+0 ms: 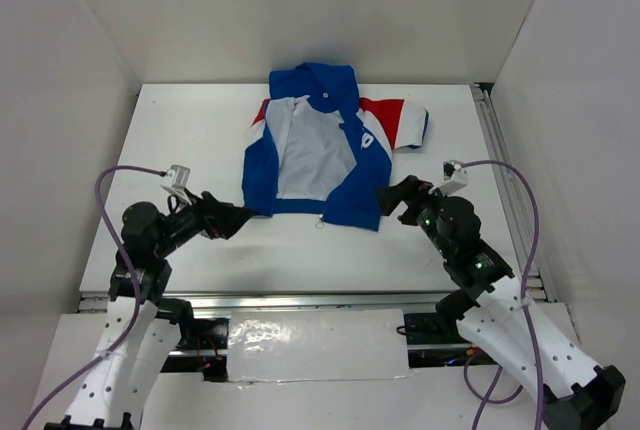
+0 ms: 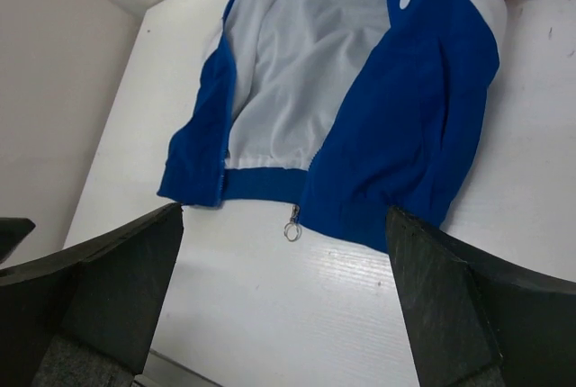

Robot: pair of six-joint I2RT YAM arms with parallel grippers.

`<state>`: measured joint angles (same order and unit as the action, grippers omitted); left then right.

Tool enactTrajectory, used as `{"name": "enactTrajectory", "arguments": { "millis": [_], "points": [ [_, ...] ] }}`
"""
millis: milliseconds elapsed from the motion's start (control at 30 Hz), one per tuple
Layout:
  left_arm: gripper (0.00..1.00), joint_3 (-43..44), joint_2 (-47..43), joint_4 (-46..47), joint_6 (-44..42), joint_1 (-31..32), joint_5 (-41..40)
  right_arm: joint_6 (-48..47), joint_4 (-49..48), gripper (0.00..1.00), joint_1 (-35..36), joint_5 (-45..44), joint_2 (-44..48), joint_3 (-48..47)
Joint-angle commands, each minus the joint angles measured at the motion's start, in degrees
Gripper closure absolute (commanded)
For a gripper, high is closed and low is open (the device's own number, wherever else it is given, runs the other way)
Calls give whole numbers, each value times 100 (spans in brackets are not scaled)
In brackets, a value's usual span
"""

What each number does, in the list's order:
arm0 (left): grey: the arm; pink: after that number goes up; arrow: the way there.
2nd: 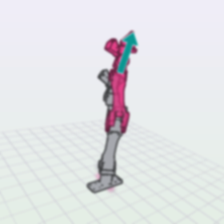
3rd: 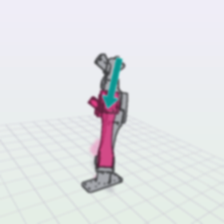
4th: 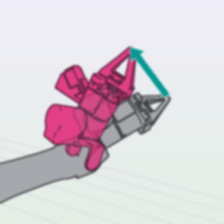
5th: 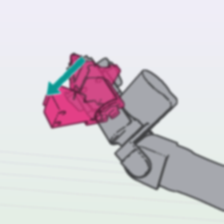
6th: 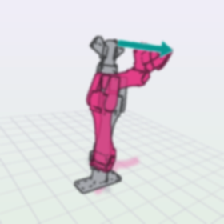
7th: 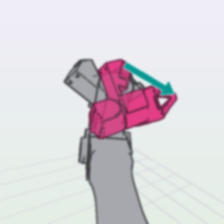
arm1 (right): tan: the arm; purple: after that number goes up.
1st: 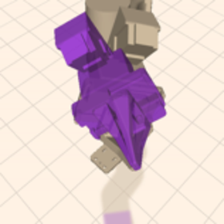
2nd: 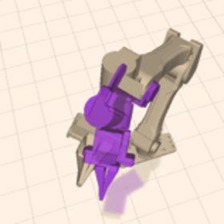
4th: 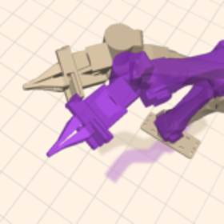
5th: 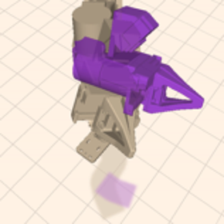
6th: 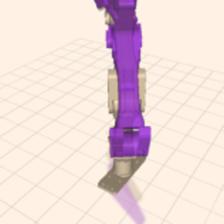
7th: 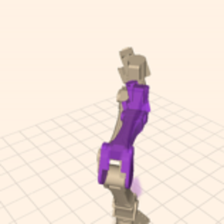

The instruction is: Zip up the jacket

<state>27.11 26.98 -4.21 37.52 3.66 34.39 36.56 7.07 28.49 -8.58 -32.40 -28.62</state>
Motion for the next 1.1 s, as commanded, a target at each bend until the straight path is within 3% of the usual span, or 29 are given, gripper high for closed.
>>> {"name": "enactTrajectory", "arguments": {
  "millis": [0, 100, 200, 433, 567, 733, 867, 1067],
  "points": [
    [1, 75, 351, 78, -139, 3, 384, -8, 22, 0, 113, -135, -90, -363],
    [1, 224, 860, -89, -218, 3, 297, -8, 285, 0, 174, -47, -555, -625],
    [1, 295, 1300, -116, -210, 3, 261, 79, 689, 4, 455, -291, -1685, -1092],
    [1, 180, 1380, 52, -157, 21, 174, 756, 2023, 7, 1483, -1399, -4342, -2840],
    [1, 145, 1257, -150, -148, 38, -11, 1388, 2807, 7, 1739, -1516, -5659, -3928],
    [1, 92, 1169, -116, -104, 38, -3, 1477, 2677, 8, 1712, -1006, -6435, -4212],
    [1, 119, 1195, -159, -113, 56, 59, 1556, 2791, 14, 1677, -935, -7015, -4494],
    [1, 154, 1230, -247, -95, 56, -55, 1653, 2669, 18, 1502, -769, -7386, -4547]
  ]
}}
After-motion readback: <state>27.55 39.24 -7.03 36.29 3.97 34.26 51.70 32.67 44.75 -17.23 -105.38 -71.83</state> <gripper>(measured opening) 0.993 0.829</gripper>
